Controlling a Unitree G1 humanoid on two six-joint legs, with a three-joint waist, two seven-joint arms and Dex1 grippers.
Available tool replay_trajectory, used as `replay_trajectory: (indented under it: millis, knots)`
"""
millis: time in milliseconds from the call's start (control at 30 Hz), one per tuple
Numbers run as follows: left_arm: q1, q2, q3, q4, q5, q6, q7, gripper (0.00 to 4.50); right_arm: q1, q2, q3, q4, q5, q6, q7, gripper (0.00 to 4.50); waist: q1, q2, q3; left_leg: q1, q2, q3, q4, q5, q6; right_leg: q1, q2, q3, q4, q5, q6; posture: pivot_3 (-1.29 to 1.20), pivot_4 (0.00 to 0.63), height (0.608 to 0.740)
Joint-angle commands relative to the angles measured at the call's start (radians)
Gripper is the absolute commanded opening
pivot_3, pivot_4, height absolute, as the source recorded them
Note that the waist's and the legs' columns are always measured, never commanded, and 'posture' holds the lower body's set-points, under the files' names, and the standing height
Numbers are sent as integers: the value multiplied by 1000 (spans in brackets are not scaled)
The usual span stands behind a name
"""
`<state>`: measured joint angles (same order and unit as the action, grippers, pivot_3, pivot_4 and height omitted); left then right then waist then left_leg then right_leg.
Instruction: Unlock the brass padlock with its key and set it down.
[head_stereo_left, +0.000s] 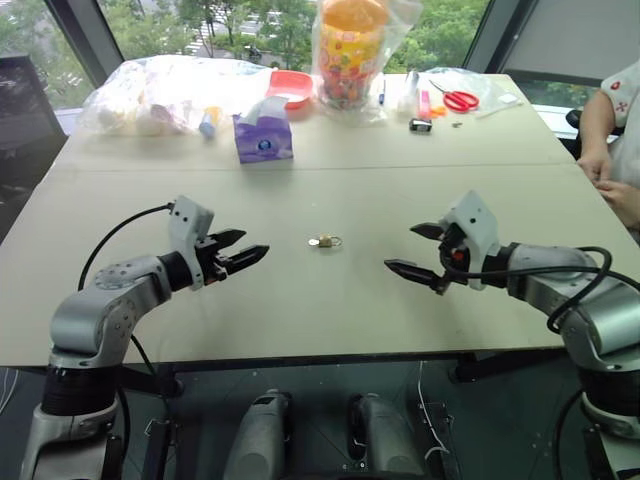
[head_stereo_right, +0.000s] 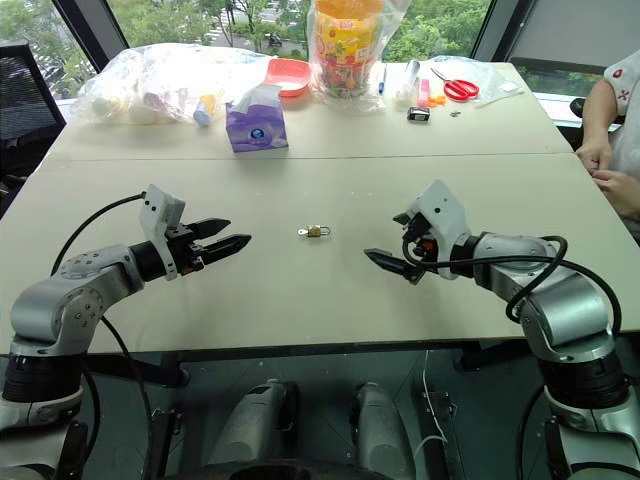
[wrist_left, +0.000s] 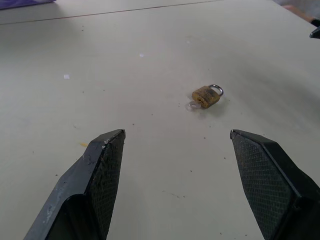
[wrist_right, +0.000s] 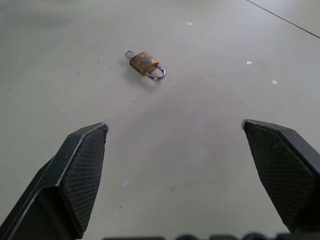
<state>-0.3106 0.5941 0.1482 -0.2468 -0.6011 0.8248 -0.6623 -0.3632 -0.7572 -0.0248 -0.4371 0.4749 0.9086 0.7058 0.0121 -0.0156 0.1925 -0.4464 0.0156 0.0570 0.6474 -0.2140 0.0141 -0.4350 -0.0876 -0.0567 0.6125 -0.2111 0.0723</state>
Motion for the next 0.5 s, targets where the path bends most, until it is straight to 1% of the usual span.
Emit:
replay_trajectory:
  millis: [33,367,500]
  knots:
    - [-6,0,36,-25,-20,-12,6,3491,-9,4,-1,-39,-2,-22,-8,4500,0,0,0,0,0,0,0,0,0,0,0,0,0,0,0,0,150,740]
    - [-3,30,10,-46,-33,-4,-31,3491,-26,12,31,-36,-8,-30,-23,4500,0,0,0,0,0,0,0,0,0,0,0,0,0,0,0,0,150,740]
    - [-23,52,5,-16,-15,-22,-51,3491,-56,21,40,-3,-31,-48,-42,4500,0,0,0,0,0,0,0,0,0,0,0,0,0,0,0,0,150,740]
